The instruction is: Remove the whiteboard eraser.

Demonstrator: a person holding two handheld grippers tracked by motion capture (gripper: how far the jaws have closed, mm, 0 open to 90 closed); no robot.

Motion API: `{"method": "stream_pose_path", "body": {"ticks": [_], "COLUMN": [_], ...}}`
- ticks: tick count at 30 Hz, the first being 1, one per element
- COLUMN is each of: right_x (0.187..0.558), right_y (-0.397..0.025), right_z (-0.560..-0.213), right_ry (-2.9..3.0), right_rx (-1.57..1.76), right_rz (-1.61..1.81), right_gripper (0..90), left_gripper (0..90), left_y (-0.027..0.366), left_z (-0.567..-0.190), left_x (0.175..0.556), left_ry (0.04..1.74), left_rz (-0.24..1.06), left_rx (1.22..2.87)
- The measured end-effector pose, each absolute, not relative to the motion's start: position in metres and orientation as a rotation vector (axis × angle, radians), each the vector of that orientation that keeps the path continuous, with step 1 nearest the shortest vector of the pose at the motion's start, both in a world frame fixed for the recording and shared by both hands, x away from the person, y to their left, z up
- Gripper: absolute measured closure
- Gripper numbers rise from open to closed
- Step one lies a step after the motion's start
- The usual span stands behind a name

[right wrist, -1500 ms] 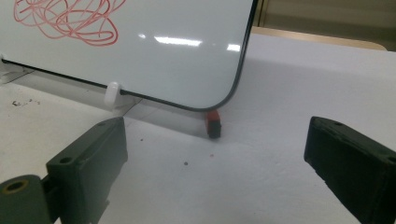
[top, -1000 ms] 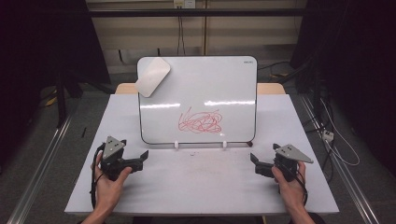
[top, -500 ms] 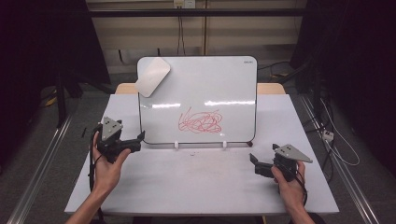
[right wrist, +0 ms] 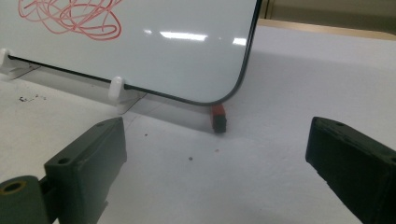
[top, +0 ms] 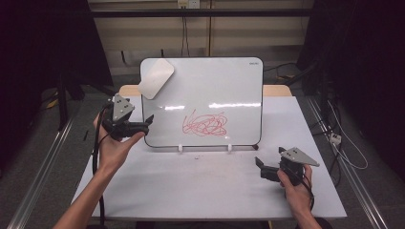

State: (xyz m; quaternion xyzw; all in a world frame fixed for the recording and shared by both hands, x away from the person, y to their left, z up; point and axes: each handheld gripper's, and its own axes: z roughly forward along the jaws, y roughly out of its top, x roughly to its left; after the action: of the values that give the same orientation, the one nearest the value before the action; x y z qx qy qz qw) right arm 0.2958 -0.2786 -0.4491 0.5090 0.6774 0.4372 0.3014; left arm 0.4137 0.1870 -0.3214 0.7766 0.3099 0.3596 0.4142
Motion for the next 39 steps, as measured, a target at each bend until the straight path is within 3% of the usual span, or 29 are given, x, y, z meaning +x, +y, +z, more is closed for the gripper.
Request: {"method": "stream_pose_path", "body": {"ticks": [4, 14, 25, 27, 39], "right_x": [0.296, 0.297, 0.297, 0.297, 0.297], "right_y": [-0.276, -0.276, -0.276, -0.275, -0.276], "right_z": [-0.449, -0.449, -0.449, -0.449, -0.450], "right_ry": [1.807, 1.810, 1.825, 1.826, 1.823], "right_rx": [1.343, 1.345, 1.342, 1.338, 1.349], "right_rz": [1.159, 1.157, 1.158, 1.161, 1.156], "right_gripper": [5.2, 5.1, 5.2, 5.2, 5.2], "left_gripper": [13.1, 11.4, 19.4, 24.4, 29.4], "left_y": [0.182, 0.163, 0.140, 0.139, 0.134], "left_z": [-0.313, -0.293, -0.282, -0.282, -0.287], "left_x": [0.427, 0.462, 0.488, 0.493, 0.508], "left_ry": [0.756, 0.709, 0.702, 0.703, 0.752], "left_rz": [0.925, 0.963, 1.004, 0.993, 0.982], "left_rx": [1.961, 1.992, 2.048, 2.055, 2.084]}}
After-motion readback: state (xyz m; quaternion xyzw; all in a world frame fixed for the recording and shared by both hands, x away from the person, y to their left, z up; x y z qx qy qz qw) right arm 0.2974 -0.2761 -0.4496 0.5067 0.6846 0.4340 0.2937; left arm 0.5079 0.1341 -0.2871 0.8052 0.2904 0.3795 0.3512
